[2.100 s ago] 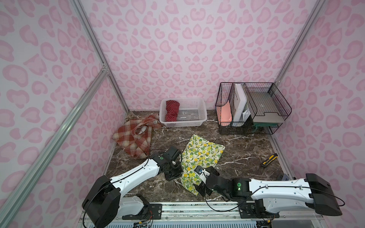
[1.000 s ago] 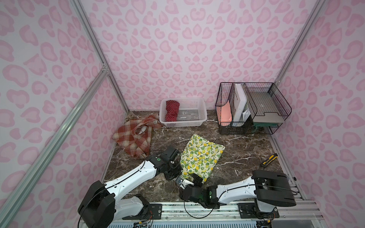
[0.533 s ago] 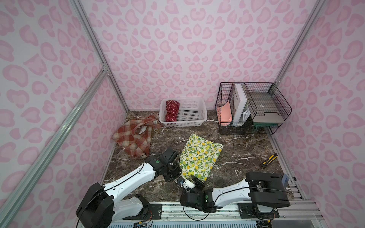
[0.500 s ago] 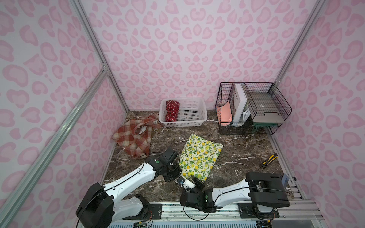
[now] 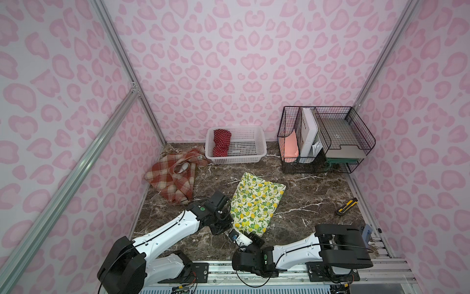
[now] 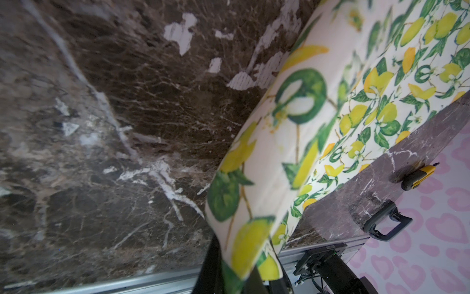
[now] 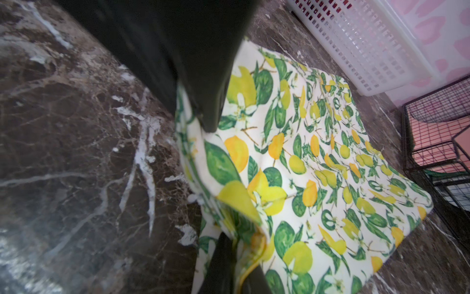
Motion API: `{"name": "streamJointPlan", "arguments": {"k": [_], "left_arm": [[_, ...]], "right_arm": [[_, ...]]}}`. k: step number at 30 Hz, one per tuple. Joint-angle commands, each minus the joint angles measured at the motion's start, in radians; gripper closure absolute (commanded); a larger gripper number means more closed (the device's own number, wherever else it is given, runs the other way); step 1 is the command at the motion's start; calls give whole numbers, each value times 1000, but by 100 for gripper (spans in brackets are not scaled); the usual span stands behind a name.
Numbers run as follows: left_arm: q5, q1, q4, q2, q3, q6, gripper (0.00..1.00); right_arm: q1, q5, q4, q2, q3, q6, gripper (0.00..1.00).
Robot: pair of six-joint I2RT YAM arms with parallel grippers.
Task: Roll up the skirts
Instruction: Roll the skirt at the center of the board.
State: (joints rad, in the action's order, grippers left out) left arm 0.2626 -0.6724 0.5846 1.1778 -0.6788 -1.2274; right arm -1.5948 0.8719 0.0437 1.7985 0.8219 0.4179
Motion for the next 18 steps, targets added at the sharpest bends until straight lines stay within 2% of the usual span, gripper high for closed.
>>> {"name": "streamJointPlan", "arguments": {"k": [1, 4, 7, 11, 16, 18], "left_arm": [[-8, 2, 36, 0, -5, 9, 100], [-5, 6, 41, -1, -5, 14, 100], [-9, 9, 50, -10, -5, 16, 90], [-13, 20, 56, -36, 2, 19, 86], [-16, 26, 77, -47, 1, 38, 58], [-24, 28, 90, -59, 5, 43, 52]], "right_arm": [[17, -65, 49, -19, -18, -38, 100], [39, -152, 87, -42, -43, -84, 100], [71, -258, 119, -62, -69, -115, 100], [127, -395, 163, -96, -114, -137, 100], [199, -583, 186, -116, -135, -164, 100], [223, -656, 180, -112, -125, -169, 100]]}}
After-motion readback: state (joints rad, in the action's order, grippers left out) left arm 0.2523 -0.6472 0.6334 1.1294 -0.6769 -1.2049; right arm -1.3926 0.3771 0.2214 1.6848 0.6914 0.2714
